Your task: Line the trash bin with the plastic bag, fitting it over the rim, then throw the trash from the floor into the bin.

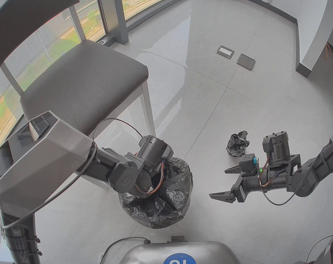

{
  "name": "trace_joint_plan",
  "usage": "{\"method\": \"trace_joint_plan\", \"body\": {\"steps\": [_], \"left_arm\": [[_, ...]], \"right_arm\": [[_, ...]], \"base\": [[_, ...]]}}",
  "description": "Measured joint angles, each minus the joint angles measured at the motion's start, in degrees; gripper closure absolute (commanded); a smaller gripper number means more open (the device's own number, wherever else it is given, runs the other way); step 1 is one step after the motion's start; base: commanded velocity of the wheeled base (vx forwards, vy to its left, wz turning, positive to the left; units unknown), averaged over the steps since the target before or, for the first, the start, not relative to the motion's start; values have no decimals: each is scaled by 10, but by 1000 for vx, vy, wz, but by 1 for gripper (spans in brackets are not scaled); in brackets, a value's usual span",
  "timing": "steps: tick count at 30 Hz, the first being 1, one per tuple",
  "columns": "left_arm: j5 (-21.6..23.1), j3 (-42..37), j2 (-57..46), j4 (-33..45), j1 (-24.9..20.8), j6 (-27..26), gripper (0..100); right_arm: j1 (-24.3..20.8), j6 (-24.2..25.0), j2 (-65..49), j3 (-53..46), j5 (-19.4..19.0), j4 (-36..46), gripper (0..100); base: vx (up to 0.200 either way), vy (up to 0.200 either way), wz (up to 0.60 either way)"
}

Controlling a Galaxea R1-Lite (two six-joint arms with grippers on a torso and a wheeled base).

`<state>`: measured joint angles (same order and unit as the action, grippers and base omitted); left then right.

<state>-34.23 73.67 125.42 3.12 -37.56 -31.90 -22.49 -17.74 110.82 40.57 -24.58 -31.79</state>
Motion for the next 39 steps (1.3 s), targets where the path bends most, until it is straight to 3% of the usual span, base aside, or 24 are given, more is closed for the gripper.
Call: {"method": "trace_joint_plan", "body": {"steps": [8,9,22,39], "left_arm": [[-24,11,6,12,3,-9,0],[-22,13,7,15,4,-5,100],[-20,18,15,50,10,61,100],[-20,21,-18,51,44,63,100]], "right_arm": [[1,-1,-4,6,0,-17,0],[1,-1,-5,6,0,-18,0],[-1,-4,-16,6,-1,-15,0],[-2,-6,-16,5,-1,-11,0]], "base": [[0,0,0],[0,0,0],[0,0,0],[0,0,0]]}}
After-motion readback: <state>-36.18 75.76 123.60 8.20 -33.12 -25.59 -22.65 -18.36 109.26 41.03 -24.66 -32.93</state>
